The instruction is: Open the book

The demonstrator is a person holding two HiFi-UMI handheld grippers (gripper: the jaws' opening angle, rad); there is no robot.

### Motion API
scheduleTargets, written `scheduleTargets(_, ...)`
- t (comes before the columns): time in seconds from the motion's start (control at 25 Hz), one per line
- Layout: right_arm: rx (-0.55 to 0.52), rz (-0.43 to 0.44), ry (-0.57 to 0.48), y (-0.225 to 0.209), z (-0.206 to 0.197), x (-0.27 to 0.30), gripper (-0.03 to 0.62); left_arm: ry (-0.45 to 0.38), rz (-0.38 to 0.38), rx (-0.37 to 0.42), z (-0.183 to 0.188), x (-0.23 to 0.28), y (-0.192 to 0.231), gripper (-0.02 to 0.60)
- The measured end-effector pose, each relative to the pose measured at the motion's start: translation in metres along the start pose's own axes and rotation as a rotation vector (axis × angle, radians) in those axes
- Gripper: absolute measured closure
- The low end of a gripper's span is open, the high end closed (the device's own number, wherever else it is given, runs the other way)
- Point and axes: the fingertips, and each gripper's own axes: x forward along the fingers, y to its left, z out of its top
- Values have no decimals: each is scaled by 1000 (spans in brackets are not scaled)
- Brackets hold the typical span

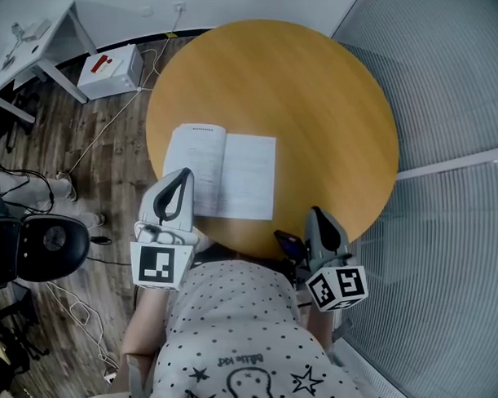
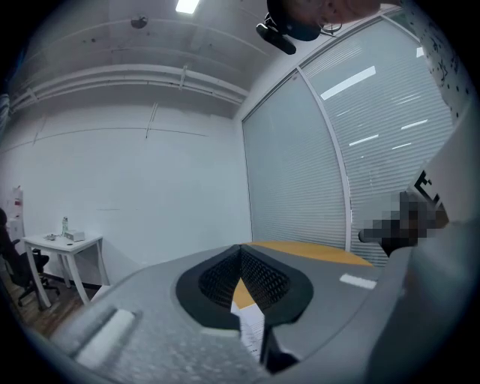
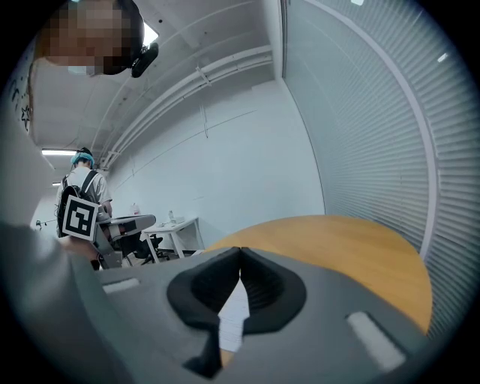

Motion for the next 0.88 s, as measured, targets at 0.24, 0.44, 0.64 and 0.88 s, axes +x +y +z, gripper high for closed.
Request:
scheduleTargets(0.24, -26, -1, -14, 7, 14, -6, 591, -16, -33, -9, 16, -11, -13, 572)
scheduleTargets(0.44, -45, 11, -15, 6, 18, -7, 591, -17, -74, -22, 22, -13, -34, 572)
scheduleTargets(0.64, -55, 19, -9, 4, 16, -12, 591, -1, -83, -31, 21, -15, -46, 572)
scheduleTargets(0.88, -61, 33, 4, 6, 13, -10, 591, 15, -62, -52, 20, -18, -47, 572)
